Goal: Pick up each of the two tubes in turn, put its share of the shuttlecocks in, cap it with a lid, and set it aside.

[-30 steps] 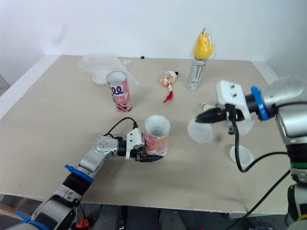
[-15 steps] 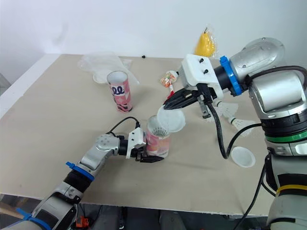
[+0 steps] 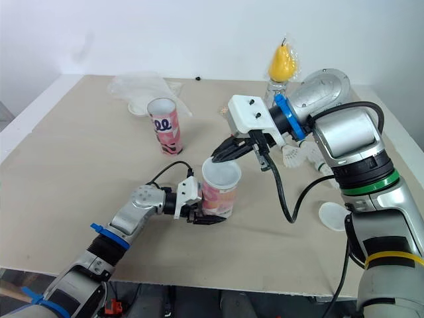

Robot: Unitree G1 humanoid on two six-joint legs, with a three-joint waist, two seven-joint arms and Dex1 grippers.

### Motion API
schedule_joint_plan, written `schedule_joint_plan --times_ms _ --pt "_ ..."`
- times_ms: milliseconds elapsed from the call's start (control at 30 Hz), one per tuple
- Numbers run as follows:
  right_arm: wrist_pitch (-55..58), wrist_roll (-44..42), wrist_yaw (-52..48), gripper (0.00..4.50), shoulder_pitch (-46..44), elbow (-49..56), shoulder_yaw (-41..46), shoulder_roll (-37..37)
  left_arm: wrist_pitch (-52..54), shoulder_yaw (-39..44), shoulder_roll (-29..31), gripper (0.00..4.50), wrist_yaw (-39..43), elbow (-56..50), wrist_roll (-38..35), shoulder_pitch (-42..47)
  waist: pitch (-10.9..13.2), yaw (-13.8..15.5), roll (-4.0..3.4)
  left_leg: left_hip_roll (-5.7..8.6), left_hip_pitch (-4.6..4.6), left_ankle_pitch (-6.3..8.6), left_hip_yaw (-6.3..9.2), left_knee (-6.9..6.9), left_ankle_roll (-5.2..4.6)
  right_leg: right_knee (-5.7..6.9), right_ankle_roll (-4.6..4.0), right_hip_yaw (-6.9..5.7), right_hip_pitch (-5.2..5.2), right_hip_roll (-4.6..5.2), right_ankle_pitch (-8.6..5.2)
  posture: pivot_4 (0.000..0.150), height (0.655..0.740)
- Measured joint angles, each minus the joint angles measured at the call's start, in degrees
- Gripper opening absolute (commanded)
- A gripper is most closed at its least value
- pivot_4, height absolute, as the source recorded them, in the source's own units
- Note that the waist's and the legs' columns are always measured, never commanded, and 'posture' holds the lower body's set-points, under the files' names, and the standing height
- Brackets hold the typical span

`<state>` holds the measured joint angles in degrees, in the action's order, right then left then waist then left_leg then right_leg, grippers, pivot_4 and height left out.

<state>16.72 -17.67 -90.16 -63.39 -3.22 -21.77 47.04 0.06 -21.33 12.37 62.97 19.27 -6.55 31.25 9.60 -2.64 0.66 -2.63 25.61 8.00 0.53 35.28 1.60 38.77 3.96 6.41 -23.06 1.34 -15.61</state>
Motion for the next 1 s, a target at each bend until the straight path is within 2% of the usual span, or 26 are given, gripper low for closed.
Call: schedule_joint_plan --times_ms 1000 --pt "-6.99 1.41 -0.1 0.04 -1.62 -3.96 -2.86 -0.18 1.08 -0.21 0.22 3.04 -0.5 -1.31 0.0 -0.59 0.0 -0.03 0.0 -0.01 0.0 0.0 -0.01 0.0 0.0 0.0 -0.01 0.0 -0.01 0.0 0.0 0.15 0.74"
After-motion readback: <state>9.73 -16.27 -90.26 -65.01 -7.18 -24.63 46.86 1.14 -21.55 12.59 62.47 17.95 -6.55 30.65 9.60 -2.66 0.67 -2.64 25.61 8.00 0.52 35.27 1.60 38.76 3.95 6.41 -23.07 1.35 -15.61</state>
